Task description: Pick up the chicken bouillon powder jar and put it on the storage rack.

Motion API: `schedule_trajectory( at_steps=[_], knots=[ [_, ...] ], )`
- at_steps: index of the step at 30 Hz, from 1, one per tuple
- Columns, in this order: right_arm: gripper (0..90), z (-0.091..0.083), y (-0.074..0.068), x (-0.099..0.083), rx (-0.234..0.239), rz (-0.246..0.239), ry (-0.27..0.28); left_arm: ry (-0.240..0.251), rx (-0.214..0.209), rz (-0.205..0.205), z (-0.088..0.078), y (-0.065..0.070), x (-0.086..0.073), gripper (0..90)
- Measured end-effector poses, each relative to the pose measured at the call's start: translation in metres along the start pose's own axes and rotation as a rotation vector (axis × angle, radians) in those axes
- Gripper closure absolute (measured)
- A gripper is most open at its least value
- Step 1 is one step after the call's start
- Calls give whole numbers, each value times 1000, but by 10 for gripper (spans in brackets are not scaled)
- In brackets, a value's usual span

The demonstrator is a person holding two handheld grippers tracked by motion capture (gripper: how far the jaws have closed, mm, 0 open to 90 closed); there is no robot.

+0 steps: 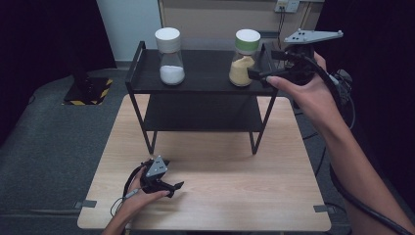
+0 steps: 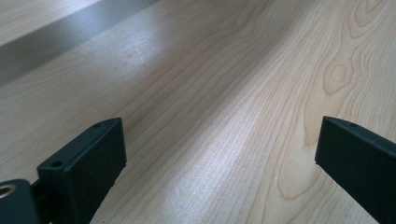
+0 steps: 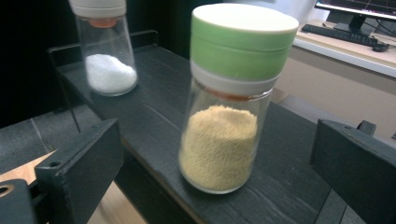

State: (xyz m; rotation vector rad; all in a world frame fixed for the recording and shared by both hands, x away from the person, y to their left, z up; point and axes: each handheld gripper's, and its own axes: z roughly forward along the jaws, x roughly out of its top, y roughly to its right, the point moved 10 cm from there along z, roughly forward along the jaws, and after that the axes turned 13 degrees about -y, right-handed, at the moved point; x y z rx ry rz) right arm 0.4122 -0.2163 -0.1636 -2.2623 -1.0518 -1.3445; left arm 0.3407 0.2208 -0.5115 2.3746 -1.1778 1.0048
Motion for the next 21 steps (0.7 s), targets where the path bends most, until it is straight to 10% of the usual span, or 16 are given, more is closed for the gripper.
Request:
schedule_trajectory(
  at_steps=[21],
  knots=[
    [29,-11,-29,-51,90,-26,43,-9,-16,7,2,1,-1,16]
  ],
)
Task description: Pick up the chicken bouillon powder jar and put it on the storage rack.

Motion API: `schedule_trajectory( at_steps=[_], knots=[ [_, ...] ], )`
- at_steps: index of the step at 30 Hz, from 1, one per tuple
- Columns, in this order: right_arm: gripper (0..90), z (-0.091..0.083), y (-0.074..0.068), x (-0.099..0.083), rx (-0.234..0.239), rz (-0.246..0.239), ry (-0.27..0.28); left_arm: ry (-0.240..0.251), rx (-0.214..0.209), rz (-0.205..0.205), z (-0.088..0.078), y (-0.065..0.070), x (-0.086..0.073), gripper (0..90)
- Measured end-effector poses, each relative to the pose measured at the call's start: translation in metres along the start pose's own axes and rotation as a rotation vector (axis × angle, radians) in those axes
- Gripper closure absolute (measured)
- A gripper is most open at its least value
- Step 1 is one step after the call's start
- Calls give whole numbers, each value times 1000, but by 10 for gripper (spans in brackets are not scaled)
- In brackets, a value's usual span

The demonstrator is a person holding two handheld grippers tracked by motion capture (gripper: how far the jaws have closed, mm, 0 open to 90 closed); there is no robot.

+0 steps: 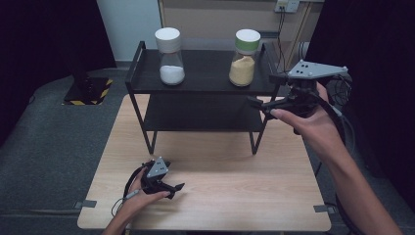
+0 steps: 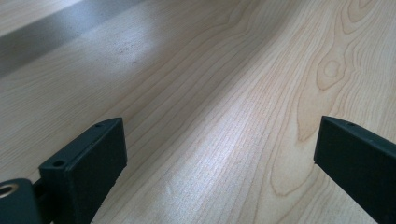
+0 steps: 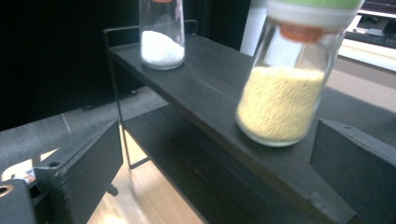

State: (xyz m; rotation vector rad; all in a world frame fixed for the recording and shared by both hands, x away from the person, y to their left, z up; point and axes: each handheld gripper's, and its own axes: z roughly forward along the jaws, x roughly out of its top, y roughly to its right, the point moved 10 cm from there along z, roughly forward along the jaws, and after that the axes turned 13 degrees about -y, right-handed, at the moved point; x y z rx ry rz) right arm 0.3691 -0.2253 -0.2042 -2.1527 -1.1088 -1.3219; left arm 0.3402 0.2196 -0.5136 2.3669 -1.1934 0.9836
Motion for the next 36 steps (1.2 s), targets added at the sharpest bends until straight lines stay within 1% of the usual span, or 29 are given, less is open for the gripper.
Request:
schedule_trajectory(
  at_steps=[1,2,5,6,7,8,9,13,14,15,16,17,18,20,21,25,26,28,29,30,31,34,35,36],
  knots=[
    [29,0,0,0,0,0,0,0,0,0,0,0,0,16],
    [27,0,-1,-3,8,10,5,-2,0,-1,0,0,0,15],
    [27,2,-4,-13,14,7,-1,-4,0,-3,0,0,0,15],
    [27,3,-6,-19,18,8,-5,-4,-1,-4,0,0,0,15],
    [27,3,-6,-19,18,8,-5,-4,-2,-3,0,0,0,15],
    [26,5,-8,-26,21,9,-9,-4,-2,-2,0,0,0,15],
    [26,5,-8,-26,21,9,-9,-4,-1,-1,0,0,0,15],
    [25,12,-13,-43,35,16,-18,-4,-2,-1,0,1,0,15],
    [25,12,-13,-43,35,16,-18,-3,-2,-1,0,1,0,15],
    [25,16,-15,-50,38,10,-24,-3,-2,-1,0,1,0,15],
    [25,16,-15,-50,38,10,-24,-5,-1,-1,0,1,0,15],
    [25,19,-17,-57,38,2,-33,-8,2,2,1,1,0,15],
    [25,19,-17,-57,38,2,-33,-8,2,2,1,1,0,15],
    [25,22,-19,-64,37,-1,-36,-9,2,4,1,1,0,16],
    [24,24,-19,-72,37,5,-40,-13,1,7,1,1,0,15],
    [20,29,-18,-89,30,24,-50,-12,2,6,1,1,0,15],
    [20,29,-18,-89,30,24,-50,-12,2,5,1,1,0,15],
    [20,31,-18,-98,15,19,-68,-13,1,4,1,1,0,15],
    [25,33,-17,-106,22,32,-71,-14,0,5,1,1,-1,15],
    [25,33,-17,-106,22,32,-71,-17,0,6,1,1,-1,15],
    [23,34,-16,-110,21,40,-70,-18,0,5,1,1,-1,15],
    [20,37,-15,-124,11,54,-76,-18,-1,6,1,1,-1,15],
    [20,38,-13,-133,5,59,-78,-16,-2,6,1,1,0,15],
    [20,38,-13,-133,5,59,-78,-16,-2,6,1,1,0,15]
  ],
)
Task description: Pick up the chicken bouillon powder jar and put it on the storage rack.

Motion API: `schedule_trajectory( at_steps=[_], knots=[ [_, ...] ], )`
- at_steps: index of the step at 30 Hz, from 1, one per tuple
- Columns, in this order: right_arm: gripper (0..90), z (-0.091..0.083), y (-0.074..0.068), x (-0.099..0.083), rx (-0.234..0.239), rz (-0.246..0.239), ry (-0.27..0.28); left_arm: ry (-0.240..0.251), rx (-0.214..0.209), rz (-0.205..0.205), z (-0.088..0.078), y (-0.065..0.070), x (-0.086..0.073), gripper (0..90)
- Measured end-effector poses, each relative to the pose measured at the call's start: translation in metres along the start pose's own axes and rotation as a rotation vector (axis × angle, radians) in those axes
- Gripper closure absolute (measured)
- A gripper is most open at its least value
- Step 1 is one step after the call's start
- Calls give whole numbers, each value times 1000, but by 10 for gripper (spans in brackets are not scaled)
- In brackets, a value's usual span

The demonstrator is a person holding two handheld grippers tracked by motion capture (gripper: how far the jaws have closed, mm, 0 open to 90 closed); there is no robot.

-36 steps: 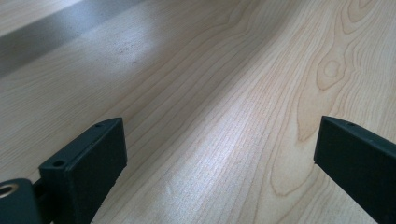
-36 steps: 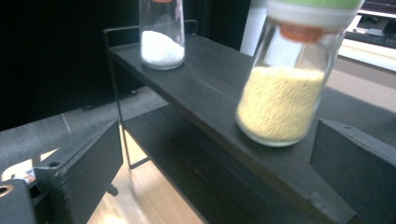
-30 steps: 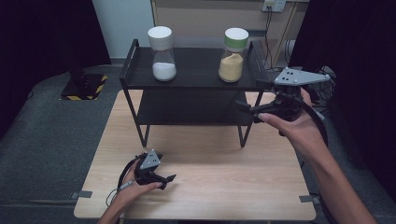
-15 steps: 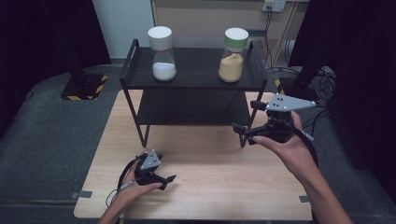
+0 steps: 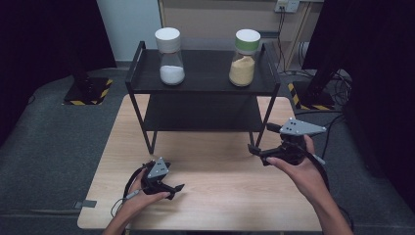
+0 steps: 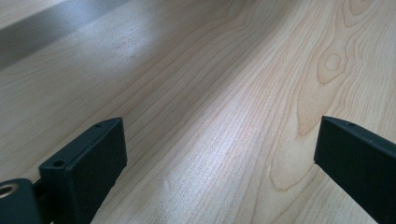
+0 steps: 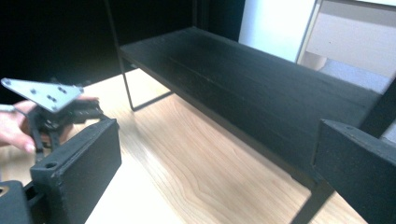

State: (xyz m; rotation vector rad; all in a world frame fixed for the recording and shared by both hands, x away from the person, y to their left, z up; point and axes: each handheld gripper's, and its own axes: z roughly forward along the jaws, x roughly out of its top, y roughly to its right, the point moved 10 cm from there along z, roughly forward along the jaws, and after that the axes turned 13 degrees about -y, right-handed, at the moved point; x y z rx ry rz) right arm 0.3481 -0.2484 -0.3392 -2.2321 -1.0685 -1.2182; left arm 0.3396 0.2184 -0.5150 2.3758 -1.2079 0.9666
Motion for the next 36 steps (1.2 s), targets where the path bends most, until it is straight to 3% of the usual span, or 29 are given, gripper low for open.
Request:
schedule_trajectory(
  at_steps=[6,14,29,36],
  knots=[
    [20,6,7,-27,-27,37,-8,-5,-4,6,1,1,0,15],
    [27,15,12,-54,-55,51,-27,-6,-5,3,2,1,0,15],
    [21,30,21,-97,-81,112,-60,-5,-5,3,1,0,0,15],
    [27,36,22,-117,-118,150,-64,-7,-6,5,2,1,0,15]
  ],
)
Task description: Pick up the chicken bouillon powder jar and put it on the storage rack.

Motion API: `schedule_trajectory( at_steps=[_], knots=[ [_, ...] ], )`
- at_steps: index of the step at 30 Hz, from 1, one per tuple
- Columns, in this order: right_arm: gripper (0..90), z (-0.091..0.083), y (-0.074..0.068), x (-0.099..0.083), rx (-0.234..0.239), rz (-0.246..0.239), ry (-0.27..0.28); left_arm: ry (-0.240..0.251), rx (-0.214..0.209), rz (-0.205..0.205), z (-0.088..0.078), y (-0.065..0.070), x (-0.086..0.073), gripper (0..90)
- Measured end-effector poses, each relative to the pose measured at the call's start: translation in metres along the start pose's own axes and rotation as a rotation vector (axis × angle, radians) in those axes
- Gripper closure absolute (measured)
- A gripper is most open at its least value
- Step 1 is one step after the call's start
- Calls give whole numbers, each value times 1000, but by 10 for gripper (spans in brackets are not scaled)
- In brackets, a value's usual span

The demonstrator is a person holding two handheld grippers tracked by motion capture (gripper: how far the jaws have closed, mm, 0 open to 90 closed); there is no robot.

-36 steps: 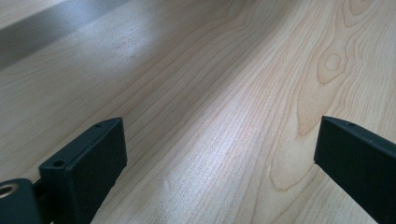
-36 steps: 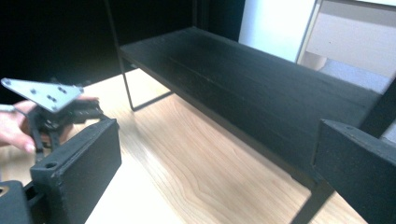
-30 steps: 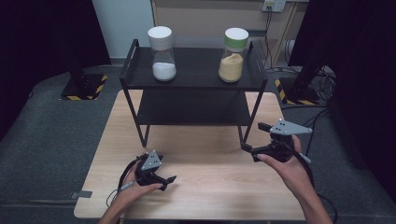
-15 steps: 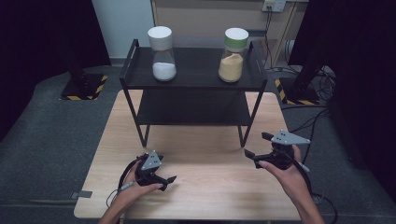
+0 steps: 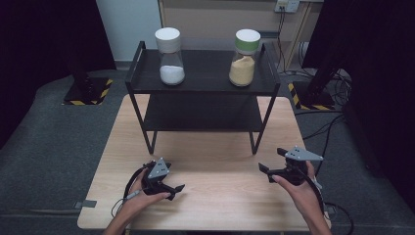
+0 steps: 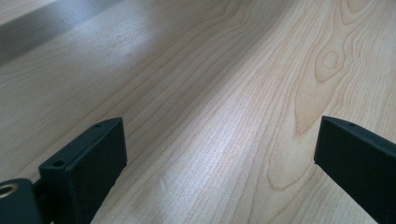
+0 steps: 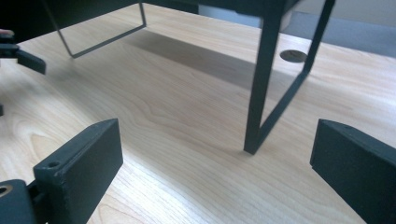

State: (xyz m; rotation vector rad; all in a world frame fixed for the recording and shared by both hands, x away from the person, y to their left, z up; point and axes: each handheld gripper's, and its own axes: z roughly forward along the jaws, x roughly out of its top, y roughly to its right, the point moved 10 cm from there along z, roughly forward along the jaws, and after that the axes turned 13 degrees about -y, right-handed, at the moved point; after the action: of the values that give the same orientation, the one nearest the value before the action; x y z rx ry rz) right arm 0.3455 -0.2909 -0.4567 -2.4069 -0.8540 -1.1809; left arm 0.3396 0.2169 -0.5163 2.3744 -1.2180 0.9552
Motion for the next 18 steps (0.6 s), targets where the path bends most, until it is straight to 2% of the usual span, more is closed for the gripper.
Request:
schedule_trajectory(
  at_steps=[14,18],
  knots=[
    [22,8,2,-26,-33,48,-7,-3,2,3,0,0,0,15],
    [22,8,2,-29,-42,48,-4,-3,2,2,0,0,0,15]
  ],
)
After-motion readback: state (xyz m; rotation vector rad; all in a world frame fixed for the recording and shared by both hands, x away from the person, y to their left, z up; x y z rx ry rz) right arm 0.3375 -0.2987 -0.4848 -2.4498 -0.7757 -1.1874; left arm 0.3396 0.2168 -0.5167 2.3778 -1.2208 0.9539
